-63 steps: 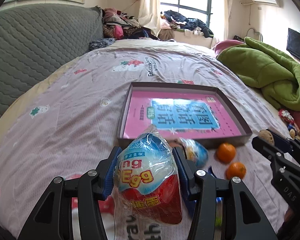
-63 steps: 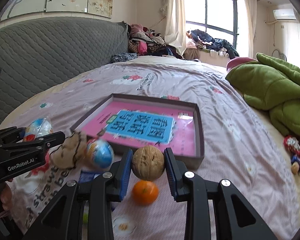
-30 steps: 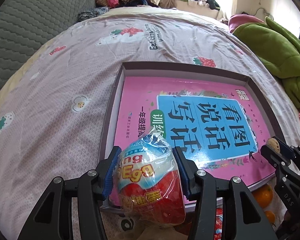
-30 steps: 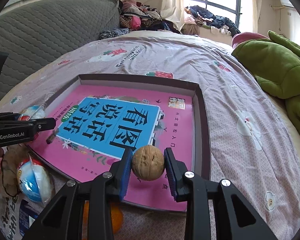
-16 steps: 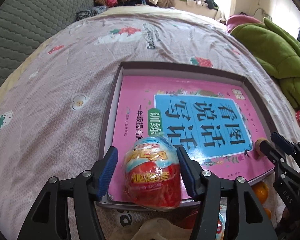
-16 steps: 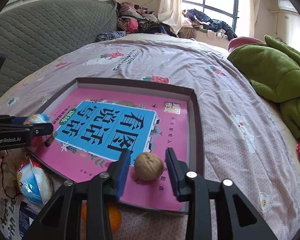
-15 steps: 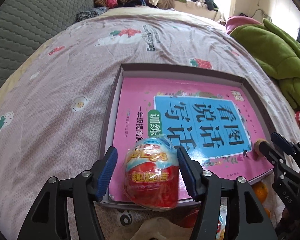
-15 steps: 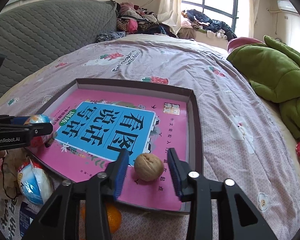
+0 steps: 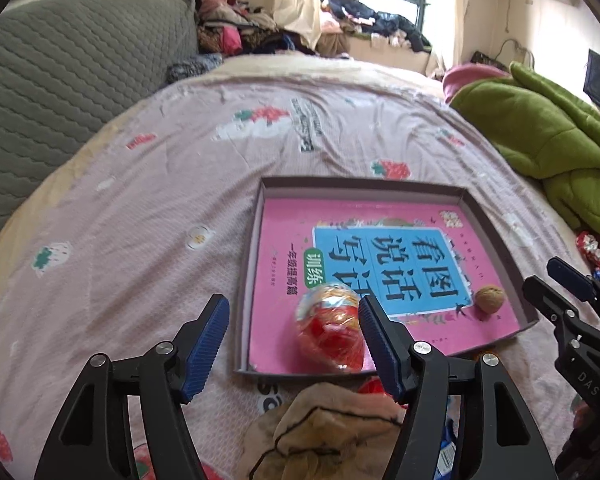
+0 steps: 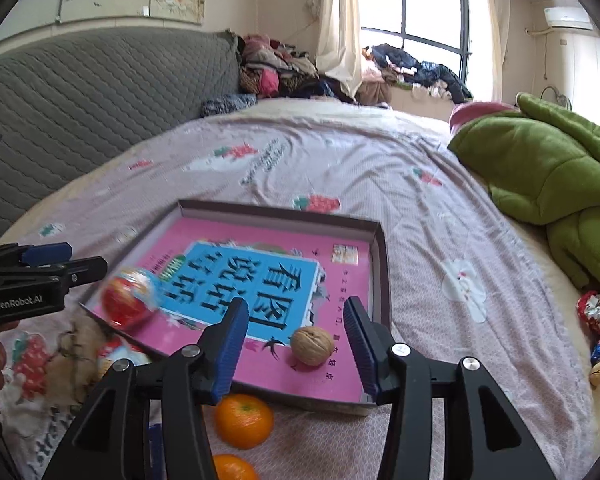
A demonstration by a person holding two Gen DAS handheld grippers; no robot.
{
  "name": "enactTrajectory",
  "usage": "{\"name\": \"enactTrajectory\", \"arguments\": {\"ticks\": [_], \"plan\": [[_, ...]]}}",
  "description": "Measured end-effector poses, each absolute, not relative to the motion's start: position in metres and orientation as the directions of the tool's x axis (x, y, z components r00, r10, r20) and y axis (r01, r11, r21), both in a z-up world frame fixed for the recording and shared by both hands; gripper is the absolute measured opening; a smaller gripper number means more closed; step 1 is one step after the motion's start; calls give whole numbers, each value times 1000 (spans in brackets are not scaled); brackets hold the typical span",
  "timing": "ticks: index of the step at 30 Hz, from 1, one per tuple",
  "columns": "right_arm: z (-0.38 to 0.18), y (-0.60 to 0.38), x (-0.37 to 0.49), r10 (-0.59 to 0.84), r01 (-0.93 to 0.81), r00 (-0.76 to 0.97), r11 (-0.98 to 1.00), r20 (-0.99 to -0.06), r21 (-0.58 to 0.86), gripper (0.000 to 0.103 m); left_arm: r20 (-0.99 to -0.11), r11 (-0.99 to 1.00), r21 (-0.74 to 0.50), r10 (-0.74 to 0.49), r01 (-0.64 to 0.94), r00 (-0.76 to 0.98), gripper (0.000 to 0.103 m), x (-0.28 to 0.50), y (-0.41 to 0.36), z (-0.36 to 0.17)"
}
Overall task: Organize objects
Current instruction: 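Open the left tool to drop the egg while the right tool releases the walnut, then withdraw both tools from the tray back toward the remaining items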
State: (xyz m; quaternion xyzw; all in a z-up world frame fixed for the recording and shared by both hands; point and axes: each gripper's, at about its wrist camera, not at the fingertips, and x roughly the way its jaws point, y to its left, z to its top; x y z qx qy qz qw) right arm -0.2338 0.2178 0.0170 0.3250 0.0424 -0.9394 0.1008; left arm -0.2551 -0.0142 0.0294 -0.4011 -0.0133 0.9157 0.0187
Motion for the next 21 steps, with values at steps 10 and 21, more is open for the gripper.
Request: {"name": "enactTrajectory", "arguments": {"ticks": [10,21], "plan": [[59,215,-184,-211,246,-817,-969,-537,7,51,-686,-998,-61,66,-33,-725,69,-202,-20,57],[58,217,-129,-210,250,-826,-968,-523,-5,51,-673,-992,-37,113,-118,-731,69,-133,0,60]]}}
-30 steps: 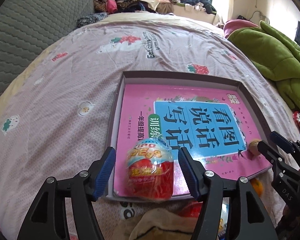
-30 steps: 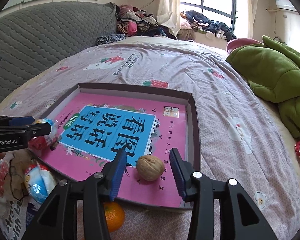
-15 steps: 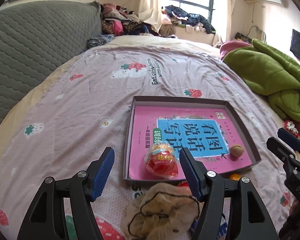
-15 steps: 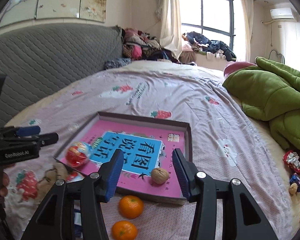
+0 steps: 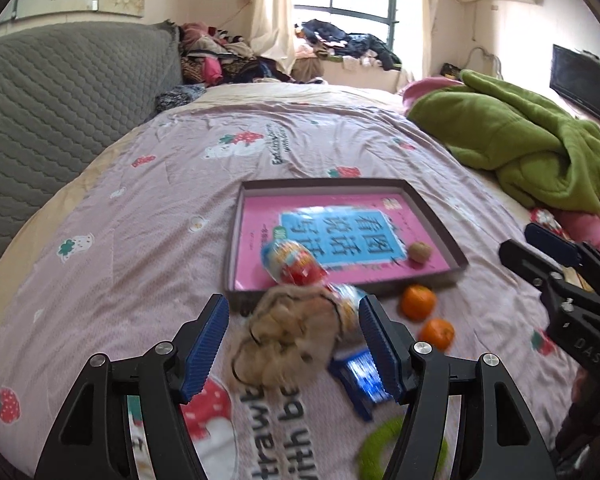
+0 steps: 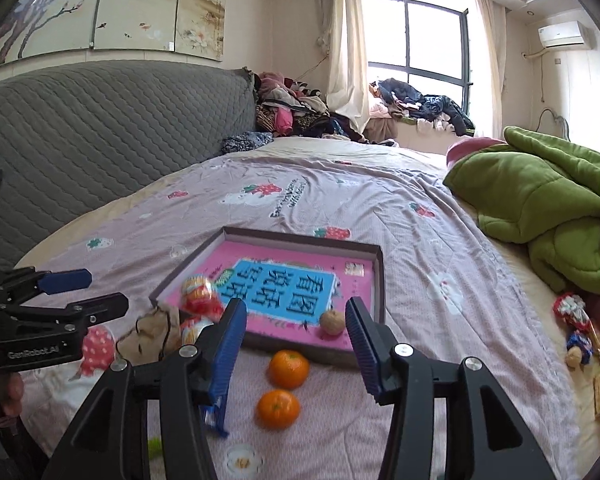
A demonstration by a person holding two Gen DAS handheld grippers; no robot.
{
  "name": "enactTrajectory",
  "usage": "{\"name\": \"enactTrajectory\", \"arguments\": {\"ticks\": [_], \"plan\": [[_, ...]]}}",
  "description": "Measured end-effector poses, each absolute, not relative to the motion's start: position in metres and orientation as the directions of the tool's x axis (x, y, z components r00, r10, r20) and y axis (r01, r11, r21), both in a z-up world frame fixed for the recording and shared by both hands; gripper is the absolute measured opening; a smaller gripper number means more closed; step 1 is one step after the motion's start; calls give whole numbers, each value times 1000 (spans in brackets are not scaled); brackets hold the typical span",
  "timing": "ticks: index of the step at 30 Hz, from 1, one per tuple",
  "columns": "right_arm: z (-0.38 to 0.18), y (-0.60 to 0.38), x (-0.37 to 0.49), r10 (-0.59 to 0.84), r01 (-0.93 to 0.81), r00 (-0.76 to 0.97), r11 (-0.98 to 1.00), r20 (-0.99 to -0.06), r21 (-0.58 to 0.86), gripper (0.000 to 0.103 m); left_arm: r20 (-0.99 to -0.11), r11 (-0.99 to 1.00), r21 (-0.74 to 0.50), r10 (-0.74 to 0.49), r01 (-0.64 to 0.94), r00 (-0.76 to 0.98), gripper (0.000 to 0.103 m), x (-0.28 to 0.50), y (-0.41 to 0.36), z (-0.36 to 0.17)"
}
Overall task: Organize objects
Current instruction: 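Withdraw both tools from the tray back toward the remaining items, then grasp the green fuzzy ring with the left tool while the right tool grasps a mandarin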
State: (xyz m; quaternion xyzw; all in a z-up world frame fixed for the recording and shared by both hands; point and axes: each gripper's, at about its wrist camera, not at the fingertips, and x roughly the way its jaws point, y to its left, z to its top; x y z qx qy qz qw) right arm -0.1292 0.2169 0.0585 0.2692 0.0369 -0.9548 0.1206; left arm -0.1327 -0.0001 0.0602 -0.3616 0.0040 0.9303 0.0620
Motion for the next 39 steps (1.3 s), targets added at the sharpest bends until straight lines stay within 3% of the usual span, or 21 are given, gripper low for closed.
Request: {"name": "enactTrajectory", "arguments": {"ticks": [15,39], "plan": [[27,222,-104,-214,258,-780,-966,-588,9,51,-724,-978,-1,144,-208,-675,69,-87,25,26],[-4,214,-107,-216,277,-708,-961,-673,18,51,-819,-969,-41,172,-244,-547,69,-85,35,-14]]}}
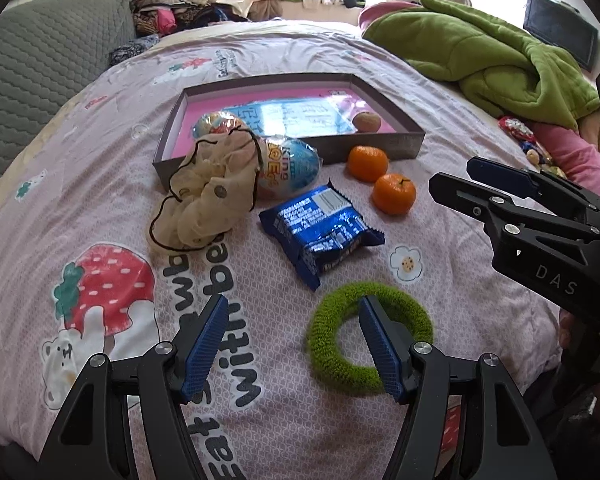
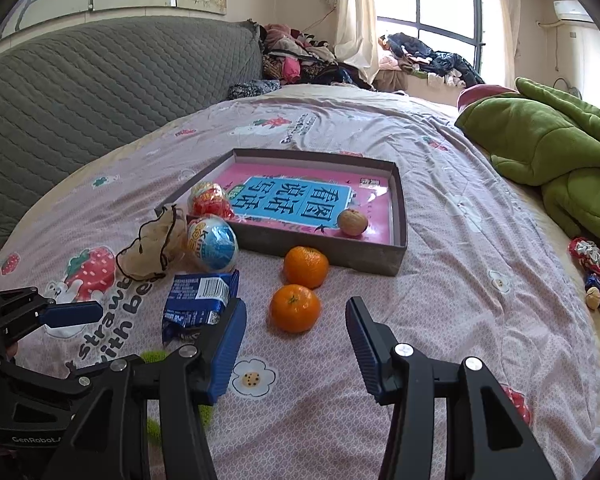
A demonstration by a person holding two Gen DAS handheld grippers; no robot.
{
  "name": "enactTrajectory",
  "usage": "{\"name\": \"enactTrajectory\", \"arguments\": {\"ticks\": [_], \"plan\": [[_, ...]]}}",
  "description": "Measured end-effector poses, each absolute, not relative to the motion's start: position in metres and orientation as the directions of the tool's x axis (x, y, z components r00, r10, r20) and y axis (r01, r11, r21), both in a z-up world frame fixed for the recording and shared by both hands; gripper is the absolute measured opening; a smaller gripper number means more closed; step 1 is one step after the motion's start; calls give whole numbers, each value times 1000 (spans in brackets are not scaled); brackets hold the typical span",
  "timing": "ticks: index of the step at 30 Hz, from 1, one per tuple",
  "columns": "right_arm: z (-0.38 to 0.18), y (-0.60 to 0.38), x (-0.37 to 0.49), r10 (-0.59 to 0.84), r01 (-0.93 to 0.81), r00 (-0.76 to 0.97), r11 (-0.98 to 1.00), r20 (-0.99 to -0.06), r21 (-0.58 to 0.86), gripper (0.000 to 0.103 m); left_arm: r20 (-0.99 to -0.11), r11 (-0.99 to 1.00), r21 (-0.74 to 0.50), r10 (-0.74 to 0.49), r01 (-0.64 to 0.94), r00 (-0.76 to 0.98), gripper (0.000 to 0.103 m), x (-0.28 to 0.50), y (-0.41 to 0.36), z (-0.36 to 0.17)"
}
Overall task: Organize objects
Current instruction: 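Grasp the green fuzzy ring with the left tool while the right tool grasps a mandarin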
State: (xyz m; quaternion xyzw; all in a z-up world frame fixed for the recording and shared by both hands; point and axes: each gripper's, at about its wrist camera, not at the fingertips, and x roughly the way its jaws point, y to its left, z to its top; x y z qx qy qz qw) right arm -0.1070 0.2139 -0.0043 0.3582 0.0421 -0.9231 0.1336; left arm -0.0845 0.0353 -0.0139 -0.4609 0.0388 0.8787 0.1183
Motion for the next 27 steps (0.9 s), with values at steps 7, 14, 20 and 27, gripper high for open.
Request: {"name": "enactTrajectory", "arguments": {"ticks": [7,14,20,27], "plan": [[-13,211,-107,-208,281,-685,-960,-698,10,51,-833,-967,-47,177,-251,-524,69,-83,38,-19],[-20,211,-111,-188,273,-681,-962,-708,-7,51,-854,-965,-50,175,-258,-491,69,-84,42,-30],[-29,210,-117,-176,265,-677,-964,-715,-14,51,-860,-968,-38,158,-249,-486,69,-85,45,-38],[-39,205,-126,-169,265,-666,-964,-727,-19,51,-859,-974,-8,121,-225,-497,69,-89,45,-46]]}}
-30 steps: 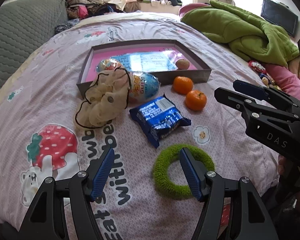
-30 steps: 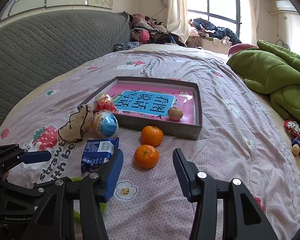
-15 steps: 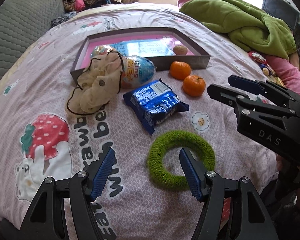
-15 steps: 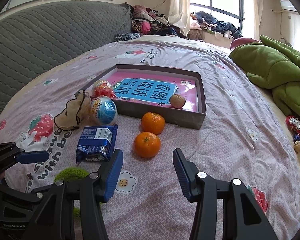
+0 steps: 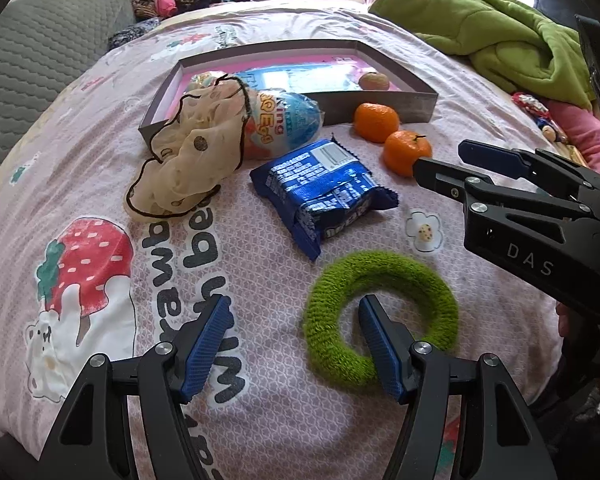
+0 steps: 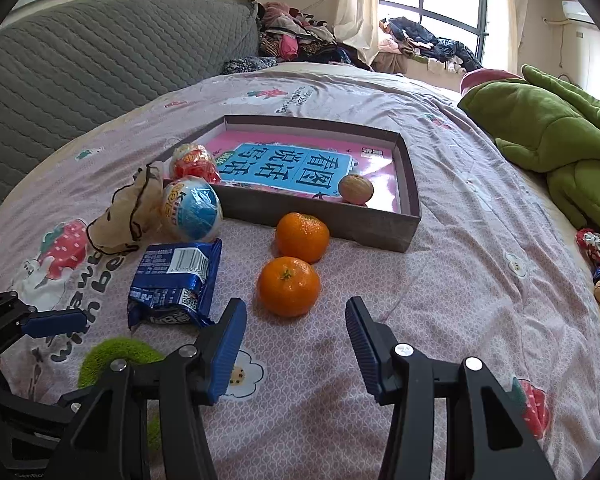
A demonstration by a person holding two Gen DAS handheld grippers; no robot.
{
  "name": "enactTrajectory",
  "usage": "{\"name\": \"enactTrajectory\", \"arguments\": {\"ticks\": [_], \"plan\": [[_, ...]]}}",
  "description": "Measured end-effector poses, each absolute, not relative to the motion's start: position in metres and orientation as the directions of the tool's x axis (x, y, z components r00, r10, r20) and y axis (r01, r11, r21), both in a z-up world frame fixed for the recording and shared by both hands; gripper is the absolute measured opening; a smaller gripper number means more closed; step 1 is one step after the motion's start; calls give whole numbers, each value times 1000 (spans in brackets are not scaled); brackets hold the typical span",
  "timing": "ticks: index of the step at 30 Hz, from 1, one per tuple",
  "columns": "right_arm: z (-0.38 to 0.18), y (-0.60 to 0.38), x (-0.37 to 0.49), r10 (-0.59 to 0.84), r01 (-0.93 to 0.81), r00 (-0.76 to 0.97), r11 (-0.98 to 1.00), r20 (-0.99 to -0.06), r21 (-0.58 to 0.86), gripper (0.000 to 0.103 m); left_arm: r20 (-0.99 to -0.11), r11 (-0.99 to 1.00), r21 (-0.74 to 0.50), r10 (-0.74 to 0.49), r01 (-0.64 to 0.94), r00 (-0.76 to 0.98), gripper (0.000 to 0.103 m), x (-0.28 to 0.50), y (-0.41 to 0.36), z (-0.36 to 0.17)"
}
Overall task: Organize objects
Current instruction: 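Grasp the green fuzzy ring with the left tool while the right tool grasps a mandarin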
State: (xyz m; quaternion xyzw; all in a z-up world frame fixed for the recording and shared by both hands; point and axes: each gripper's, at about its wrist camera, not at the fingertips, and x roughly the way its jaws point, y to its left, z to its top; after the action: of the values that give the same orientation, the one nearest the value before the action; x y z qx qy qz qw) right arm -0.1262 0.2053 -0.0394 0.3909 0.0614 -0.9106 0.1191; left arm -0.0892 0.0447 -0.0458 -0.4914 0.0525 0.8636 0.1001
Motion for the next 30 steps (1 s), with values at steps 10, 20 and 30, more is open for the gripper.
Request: {"name": "enactTrajectory", "arguments": {"ticks": [10,20,30], "plan": [[-49,205,-140,-148,241,-661,-970,-735,-21,51,-852,-980,1,104,-200,-513,69,-97,39,-53],[-58,197,-149,-159,258,-652,-966,-741,-19,51,-845,-981,-29,127,-193,-519,71,-103,35,-56],[-57,196,-149,-192,278,-654,-960,-732,3,43,-838,-973,-55,167,-224,-520,46,-103,37,-55]]}}
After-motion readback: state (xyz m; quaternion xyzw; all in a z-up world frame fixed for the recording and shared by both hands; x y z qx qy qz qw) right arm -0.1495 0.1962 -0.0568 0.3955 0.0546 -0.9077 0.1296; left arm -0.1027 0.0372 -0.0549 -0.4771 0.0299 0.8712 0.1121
